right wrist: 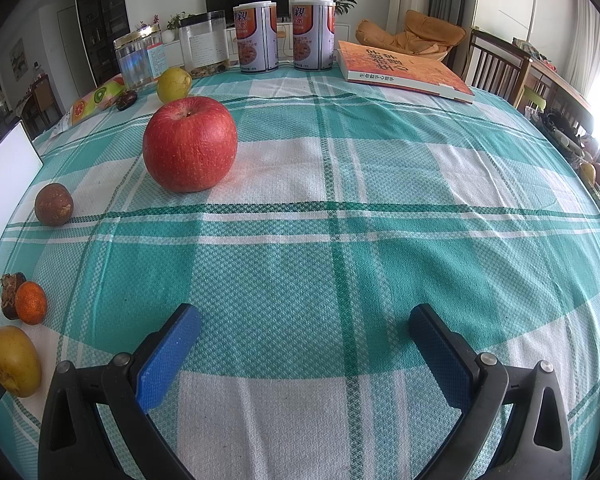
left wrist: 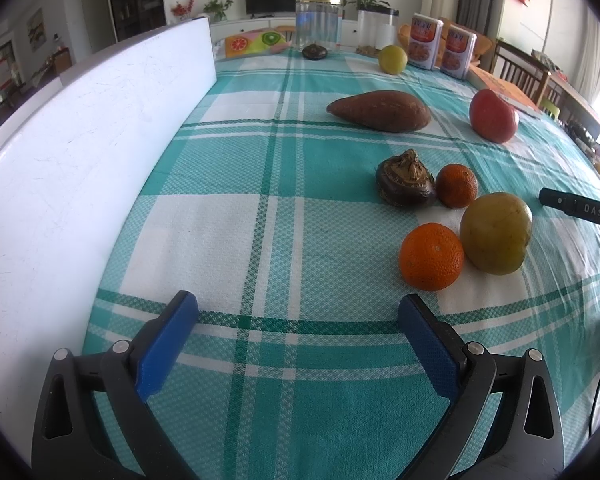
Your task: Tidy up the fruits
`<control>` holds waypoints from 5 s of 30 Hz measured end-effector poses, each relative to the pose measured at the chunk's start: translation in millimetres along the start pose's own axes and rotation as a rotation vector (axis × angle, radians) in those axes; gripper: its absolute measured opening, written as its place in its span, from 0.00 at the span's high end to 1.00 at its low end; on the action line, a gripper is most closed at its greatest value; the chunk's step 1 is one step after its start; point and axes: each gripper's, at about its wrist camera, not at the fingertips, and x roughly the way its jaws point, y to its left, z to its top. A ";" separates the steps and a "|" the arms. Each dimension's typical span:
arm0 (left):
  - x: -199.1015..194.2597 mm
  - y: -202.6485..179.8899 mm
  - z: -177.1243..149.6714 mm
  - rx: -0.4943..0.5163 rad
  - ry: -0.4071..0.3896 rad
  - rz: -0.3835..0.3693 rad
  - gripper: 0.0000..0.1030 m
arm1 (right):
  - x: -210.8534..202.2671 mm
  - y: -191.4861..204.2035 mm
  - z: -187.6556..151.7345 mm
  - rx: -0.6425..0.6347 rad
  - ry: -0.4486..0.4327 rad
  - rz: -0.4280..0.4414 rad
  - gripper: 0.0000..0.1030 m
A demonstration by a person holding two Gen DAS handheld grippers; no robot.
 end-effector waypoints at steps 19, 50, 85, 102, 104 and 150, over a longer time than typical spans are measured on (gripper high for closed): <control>-0.4 -0.6 -0.1 0.002 -0.001 -0.004 0.01 | 0.0 0.0 -0.1 0.000 0.000 0.000 0.00; -1.3 -1.7 -1.2 0.012 -0.002 -0.006 0.01 | -0.1 -0.1 0.0 0.000 0.000 0.000 0.00; 0.0 -46.7 19.3 0.225 -0.010 -0.250 0.66 | 0.0 0.3 0.0 0.000 0.000 -0.001 0.00; -110.4 27.0 -18.1 -0.035 -0.030 -0.305 0.68 | -21.5 -3.8 -8.0 0.091 0.001 0.139 0.05; -123.7 42.5 -20.8 -0.087 -0.050 -0.293 0.68 | -47.3 7.9 -20.8 0.076 -0.025 0.358 0.05; -148.6 188.5 -12.7 -0.326 -0.181 0.188 0.14 | -147.7 314.9 -24.4 -0.342 -0.020 0.804 0.17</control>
